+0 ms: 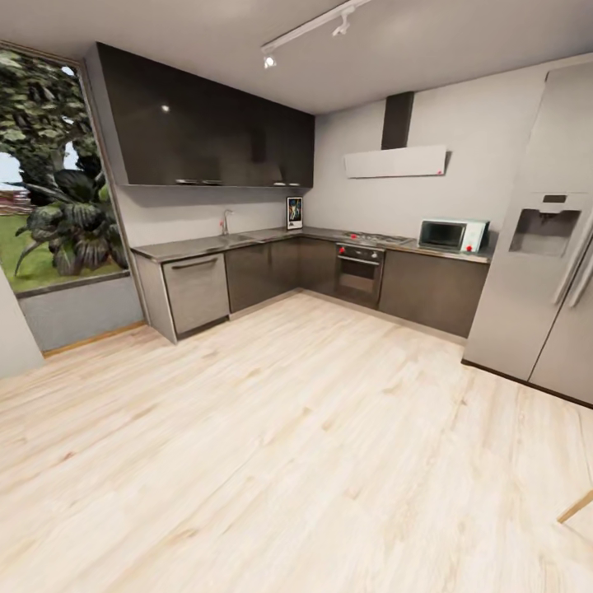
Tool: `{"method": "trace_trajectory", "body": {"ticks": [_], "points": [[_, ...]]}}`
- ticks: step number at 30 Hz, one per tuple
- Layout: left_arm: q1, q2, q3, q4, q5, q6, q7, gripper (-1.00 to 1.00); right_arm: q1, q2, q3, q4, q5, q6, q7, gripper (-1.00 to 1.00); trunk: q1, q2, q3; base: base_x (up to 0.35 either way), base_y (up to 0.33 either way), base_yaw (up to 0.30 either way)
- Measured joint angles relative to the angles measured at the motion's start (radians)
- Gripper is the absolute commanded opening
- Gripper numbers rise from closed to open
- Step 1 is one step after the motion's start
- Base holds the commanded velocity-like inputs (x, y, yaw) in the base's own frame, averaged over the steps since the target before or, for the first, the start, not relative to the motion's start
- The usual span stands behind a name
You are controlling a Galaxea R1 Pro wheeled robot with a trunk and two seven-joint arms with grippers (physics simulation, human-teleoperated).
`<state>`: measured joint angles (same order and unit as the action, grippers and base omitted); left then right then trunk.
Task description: Pick up the poster from the kitchen countertop and hang it on one of the wall nails in the kitchen.
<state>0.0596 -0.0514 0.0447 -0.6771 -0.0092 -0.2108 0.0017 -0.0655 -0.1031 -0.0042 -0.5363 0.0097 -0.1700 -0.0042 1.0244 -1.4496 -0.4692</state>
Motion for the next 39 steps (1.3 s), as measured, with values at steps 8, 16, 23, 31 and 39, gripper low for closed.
{"method": "trace_trajectory", "body": {"ticks": [8, 16, 23, 31, 39], "points": [[0.000, 0.000, 0.000, 0.000, 0.000, 0.000, 0.000, 1.00, 0.000, 0.000, 0.000, 0.000, 0.000, 0.000, 0.000, 1.00, 0.000, 0.000, 0.000, 0.334, 0.000, 0.000], [0.000, 0.000, 0.000, 0.000, 0.001, 0.000, 0.000, 1.00, 0.000, 0.000, 0.000, 0.000, 0.000, 0.000, 0.000, 1.00, 0.000, 0.000, 0.000, 0.334, 0.000, 0.000], [0.000, 0.000, 0.000, 0.000, 0.001, 0.000, 0.000, 1.00, 0.000, 0.000, 0.000, 0.000, 0.000, 0.000, 0.000, 1.00, 0.000, 0.000, 0.000, 0.334, 0.000, 0.000], [0.000, 0.000, 0.000, 0.000, 0.000, 0.000, 0.000, 1.00, 0.000, 0.000, 0.000, 0.000, 0.000, 0.000, 0.000, 1.00, 0.000, 0.000, 0.000, 0.334, 0.000, 0.000], [0.000, 0.000, 0.000, 0.000, 0.001, 0.000, 0.000, 1.00, 0.000, 0.000, 0.000, 0.000, 0.000, 0.000, 0.000, 1.00, 0.000, 0.000, 0.000, 0.334, 0.000, 0.000]]}}
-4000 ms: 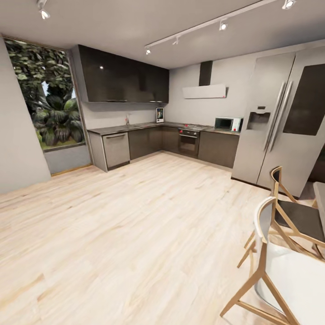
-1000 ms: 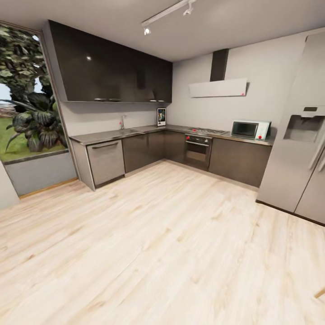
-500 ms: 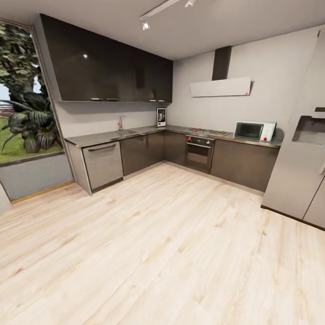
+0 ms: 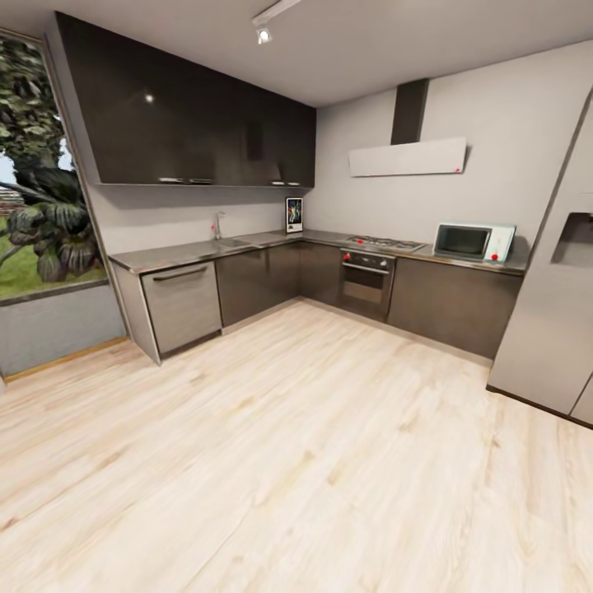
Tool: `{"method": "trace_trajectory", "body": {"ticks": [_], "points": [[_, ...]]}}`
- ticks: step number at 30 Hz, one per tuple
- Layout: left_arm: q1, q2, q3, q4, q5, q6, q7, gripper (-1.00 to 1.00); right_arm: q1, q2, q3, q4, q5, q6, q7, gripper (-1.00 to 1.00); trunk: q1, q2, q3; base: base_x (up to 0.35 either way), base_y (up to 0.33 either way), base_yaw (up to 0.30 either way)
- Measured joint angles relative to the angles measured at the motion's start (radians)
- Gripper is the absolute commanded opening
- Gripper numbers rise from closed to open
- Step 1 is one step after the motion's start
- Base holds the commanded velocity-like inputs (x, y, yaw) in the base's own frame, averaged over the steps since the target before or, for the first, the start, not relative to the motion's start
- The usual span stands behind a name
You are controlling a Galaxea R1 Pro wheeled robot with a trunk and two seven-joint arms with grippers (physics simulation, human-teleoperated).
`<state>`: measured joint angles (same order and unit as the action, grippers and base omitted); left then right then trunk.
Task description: Pick up the poster from the kitchen countertop and hang it on one of the wall nails in the kitchen.
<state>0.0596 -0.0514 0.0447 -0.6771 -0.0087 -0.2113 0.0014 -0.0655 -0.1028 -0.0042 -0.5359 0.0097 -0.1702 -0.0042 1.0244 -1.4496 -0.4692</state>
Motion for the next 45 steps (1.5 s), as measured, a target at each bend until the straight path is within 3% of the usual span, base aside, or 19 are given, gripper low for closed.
{"method": "trace_trajectory", "body": {"ticks": [45], "points": [[0.000, 0.000, 0.000, 0.000, 0.000, 0.000, 0.001, 1.00, 0.000, 0.000, 0.000, 0.001, 0.000, 0.000, 0.000, 1.00, 0.000, 0.000, 0.000, 0.334, 0.000, 0.000]]}}
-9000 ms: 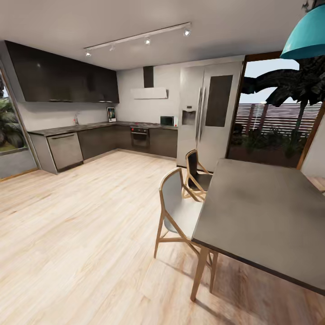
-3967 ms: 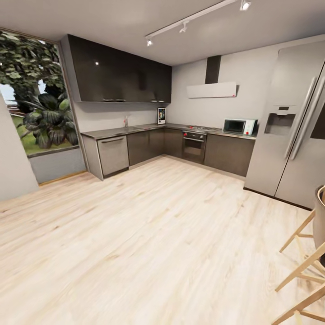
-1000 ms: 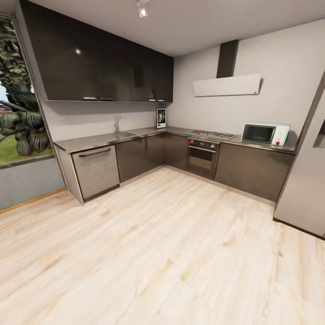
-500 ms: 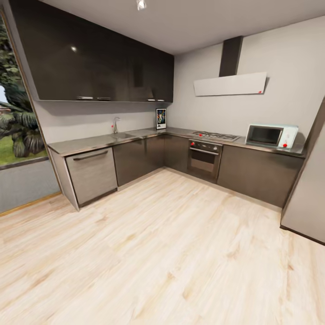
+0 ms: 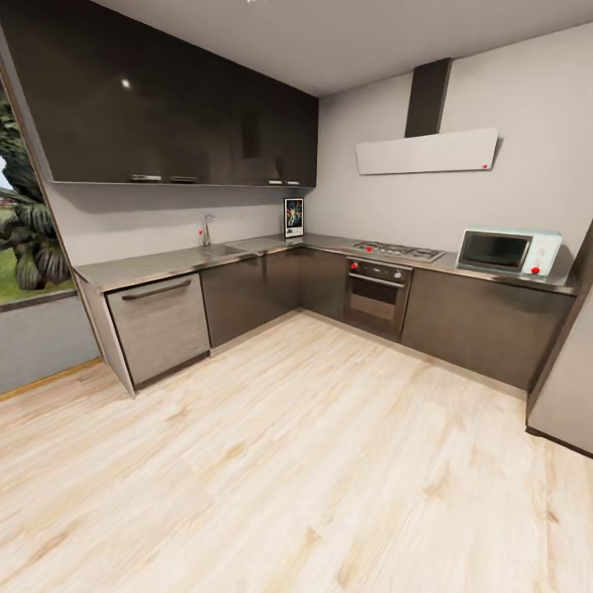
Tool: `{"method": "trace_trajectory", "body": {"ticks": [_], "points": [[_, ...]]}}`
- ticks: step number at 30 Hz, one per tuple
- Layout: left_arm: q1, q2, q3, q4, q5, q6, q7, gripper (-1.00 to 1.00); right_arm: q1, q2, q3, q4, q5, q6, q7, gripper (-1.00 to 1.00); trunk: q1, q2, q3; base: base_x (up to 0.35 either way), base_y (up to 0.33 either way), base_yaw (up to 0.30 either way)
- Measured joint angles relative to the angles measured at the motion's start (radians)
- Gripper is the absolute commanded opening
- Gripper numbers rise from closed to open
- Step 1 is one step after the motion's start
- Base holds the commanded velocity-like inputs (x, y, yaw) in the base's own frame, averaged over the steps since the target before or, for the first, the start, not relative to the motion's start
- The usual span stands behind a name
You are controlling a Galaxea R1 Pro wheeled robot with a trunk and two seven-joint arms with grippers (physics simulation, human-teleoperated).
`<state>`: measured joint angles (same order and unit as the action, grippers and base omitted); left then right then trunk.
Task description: Pick up the poster from the kitchen countertop and hang it on one of the wall nails in the kitchen.
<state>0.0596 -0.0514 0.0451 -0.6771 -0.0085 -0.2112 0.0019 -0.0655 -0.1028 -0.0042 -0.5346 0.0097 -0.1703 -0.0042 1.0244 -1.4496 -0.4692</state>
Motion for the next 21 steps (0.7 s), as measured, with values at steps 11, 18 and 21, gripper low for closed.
{"method": "trace_trajectory", "body": {"ticks": [11, 18, 21], "points": [[0.000, 0.000, -0.001, 0.000, 0.000, 0.000, 0.000, 1.00, 0.000, 0.000, 0.001, 0.000, 0.000, 0.000, 0.000, 1.00, 0.000, 0.000, 0.000, 0.334, 0.000, 0.000], [0.000, 0.000, -0.001, 0.000, 0.000, 0.000, 0.000, 1.00, 0.000, 0.000, 0.002, 0.001, 0.000, 0.000, 0.000, 1.00, 0.000, 0.000, 0.000, 0.334, 0.000, 0.000], [0.000, 0.000, 0.000, 0.000, 0.000, 0.000, 0.000, 1.00, 0.000, 0.000, 0.003, 0.002, 0.001, 0.000, 0.000, 1.00, 0.000, 0.000, 0.000, 0.334, 0.000, 0.000]]}}
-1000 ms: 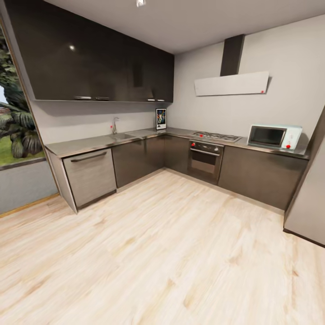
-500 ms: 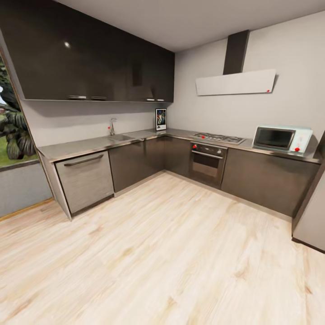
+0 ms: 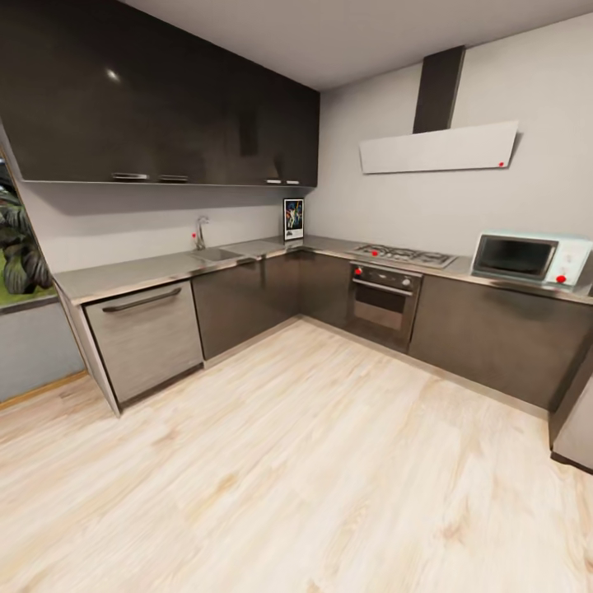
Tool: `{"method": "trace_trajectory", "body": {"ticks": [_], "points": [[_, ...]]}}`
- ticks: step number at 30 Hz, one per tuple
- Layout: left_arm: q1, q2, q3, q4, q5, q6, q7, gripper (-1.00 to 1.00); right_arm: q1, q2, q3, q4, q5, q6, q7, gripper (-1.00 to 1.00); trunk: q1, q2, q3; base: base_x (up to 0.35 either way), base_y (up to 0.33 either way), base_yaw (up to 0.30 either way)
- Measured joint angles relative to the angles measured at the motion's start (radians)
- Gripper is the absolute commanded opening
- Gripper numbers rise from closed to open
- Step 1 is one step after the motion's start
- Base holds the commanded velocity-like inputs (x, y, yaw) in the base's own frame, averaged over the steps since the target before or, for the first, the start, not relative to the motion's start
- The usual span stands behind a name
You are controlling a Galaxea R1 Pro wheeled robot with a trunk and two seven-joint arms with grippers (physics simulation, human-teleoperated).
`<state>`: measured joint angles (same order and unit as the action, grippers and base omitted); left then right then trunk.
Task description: Pick up the poster from the kitchen countertop and hang it on one of the wall nails in the kitchen.
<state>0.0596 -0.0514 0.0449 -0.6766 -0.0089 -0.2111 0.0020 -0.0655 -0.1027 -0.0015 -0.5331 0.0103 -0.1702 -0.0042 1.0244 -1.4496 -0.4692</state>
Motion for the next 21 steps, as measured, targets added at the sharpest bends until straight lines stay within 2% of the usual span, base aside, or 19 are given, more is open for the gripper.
{"method": "trace_trajectory", "body": {"ticks": [21], "points": [[0.000, 0.000, 0.000, 0.000, 0.000, 0.000, 0.000, 1.00, 0.000, 0.000, 0.001, 0.000, 0.000, 0.000, 0.000, 1.00, 0.000, 0.000, 0.000, 0.334, 0.000, 0.000]]}}
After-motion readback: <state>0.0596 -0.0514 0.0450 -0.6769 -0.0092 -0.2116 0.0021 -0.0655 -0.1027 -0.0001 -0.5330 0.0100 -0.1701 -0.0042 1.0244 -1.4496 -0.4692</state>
